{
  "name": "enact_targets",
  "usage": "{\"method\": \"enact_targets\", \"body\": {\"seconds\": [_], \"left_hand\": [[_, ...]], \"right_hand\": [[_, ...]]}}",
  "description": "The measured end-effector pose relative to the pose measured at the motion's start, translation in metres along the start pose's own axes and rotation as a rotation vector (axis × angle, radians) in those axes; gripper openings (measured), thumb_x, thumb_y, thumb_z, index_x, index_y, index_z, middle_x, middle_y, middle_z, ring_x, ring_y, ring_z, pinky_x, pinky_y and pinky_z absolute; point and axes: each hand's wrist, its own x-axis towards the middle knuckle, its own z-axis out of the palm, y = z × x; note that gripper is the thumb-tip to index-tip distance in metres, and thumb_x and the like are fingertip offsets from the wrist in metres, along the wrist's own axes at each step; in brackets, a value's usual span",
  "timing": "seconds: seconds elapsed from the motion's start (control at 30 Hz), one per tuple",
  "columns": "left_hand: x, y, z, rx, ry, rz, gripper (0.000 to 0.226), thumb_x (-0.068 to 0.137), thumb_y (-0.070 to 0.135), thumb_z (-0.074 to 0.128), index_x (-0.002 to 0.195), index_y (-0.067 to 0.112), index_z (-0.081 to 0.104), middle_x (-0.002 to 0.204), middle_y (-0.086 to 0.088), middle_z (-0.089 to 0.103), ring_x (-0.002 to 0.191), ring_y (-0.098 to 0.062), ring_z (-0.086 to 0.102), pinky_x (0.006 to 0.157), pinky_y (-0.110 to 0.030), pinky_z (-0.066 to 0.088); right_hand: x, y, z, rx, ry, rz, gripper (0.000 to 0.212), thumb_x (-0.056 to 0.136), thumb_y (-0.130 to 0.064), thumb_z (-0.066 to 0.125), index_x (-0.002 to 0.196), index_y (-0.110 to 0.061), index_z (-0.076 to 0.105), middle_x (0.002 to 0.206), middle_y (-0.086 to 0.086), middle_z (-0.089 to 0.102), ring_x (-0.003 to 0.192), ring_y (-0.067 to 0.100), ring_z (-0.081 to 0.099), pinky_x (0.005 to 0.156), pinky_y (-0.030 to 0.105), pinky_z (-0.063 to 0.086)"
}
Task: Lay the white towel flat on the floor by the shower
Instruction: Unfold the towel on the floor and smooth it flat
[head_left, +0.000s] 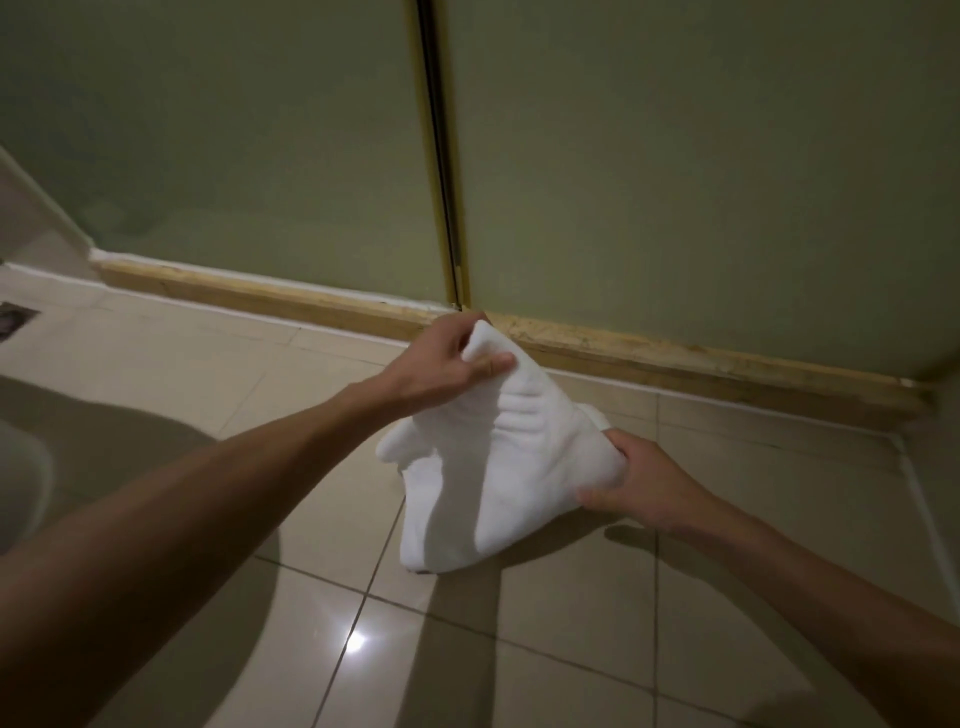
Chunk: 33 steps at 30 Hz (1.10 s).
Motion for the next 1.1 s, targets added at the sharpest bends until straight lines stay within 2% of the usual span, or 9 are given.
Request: {"method": "enact_targets", "body": {"seconds": [0.1,0.27,0.4,0.57,0.73,0.83,0.93,1.0,1.1], "left_hand": [[-0.002,-0.004,-0.004,-0.021,0.096,-0.024,0.036,0.084,0.036,0.067,0.081,0.002,0.055,0.077,-0.012,0.059,0.069,-0.011,0.049,0.059,-0.024,0.039],[-0.005,-0.020,-0.016,-0.031,0.297,-0.094,0.029,0.090,0.023,0.067,0.083,-0.002,0.055,0.076,-0.011,0.056,0.069,-0.013,0.048,0.061,-0.029,0.040],[-0.009,-0.027,-0.024,-0.088,0.358,-0.130,0.030,0.090,0.030,0.063,0.084,0.001,0.059,0.078,-0.007,0.058,0.071,-0.014,0.050,0.063,-0.031,0.041],[-0.002,-0.022,-0.011,-0.085,0.328,-0.186,0.024,0.094,0.034,0.059,0.082,0.013,0.063,0.077,0.001,0.063,0.068,-0.007,0.055,0.059,-0.020,0.044],[0.005,-0.033,0.013,0.039,0.155,-0.307,0.035,0.093,0.039,0.058,0.080,0.007,0.064,0.080,-0.008,0.068,0.074,-0.017,0.060,0.063,-0.028,0.045],[0.008,-0.050,0.025,0.037,0.111,-0.414,0.047,0.091,0.044,0.060,0.093,-0.002,0.064,0.095,-0.019,0.068,0.084,-0.025,0.061,0.069,-0.034,0.046],[0.011,-0.061,0.034,0.089,0.109,-0.480,0.055,0.087,0.048,0.064,0.107,-0.003,0.061,0.103,-0.016,0.066,0.088,-0.025,0.059,0.068,-0.030,0.041],[0.012,-0.066,0.038,0.167,0.116,-0.503,0.056,0.084,0.049,0.066,0.111,0.001,0.055,0.105,-0.011,0.062,0.090,-0.025,0.057,0.068,-0.031,0.038],[0.012,-0.074,0.047,0.209,0.111,-0.526,0.051,0.086,0.042,0.066,0.115,0.006,0.045,0.111,-0.015,0.058,0.095,-0.030,0.055,0.072,-0.034,0.040]], "right_hand": [[0.008,0.003,-0.004,-0.179,0.027,-0.011,0.049,0.055,-0.035,0.078,0.100,-0.026,0.062,0.096,-0.004,0.068,0.085,0.014,0.065,0.073,0.038,0.056],[0.015,-0.018,-0.026,-0.331,0.097,-0.135,0.024,0.073,-0.026,0.076,0.090,-0.019,0.061,0.087,-0.001,0.064,0.078,0.018,0.060,0.067,0.033,0.046],[0.009,-0.050,-0.059,-0.341,0.072,-0.261,0.006,0.086,-0.030,0.066,0.088,-0.026,0.062,0.084,-0.015,0.062,0.076,0.004,0.058,0.061,0.024,0.041],[0.009,-0.066,-0.100,-0.323,-0.022,-0.199,0.014,0.091,-0.025,0.062,0.083,-0.018,0.070,0.078,-0.007,0.069,0.063,-0.005,0.059,0.059,0.015,0.044],[0.029,-0.037,-0.097,-0.603,-0.122,-0.056,0.022,0.091,-0.037,0.059,0.100,-0.019,0.069,0.100,-0.002,0.068,0.088,0.013,0.061,0.077,0.029,0.044],[0.043,-0.015,-0.080,-0.685,-0.043,-0.042,0.028,0.091,-0.035,0.059,0.108,-0.013,0.065,0.109,0.007,0.065,0.095,0.021,0.057,0.078,0.028,0.040],[0.048,0.007,-0.062,-0.719,0.052,-0.022,0.033,0.093,-0.029,0.054,0.122,-0.012,0.056,0.127,0.010,0.058,0.113,0.027,0.053,0.091,0.032,0.041],[0.046,0.018,-0.045,-0.759,0.096,-0.004,0.048,0.095,-0.031,0.050,0.139,-0.013,0.042,0.143,0.013,0.044,0.129,0.028,0.042,0.105,0.035,0.034],[0.037,0.029,-0.011,-0.802,0.053,-0.024,0.063,0.097,-0.044,0.039,0.151,-0.021,0.015,0.160,0.010,0.006,0.146,0.025,0.010,0.117,0.035,0.007]]}}
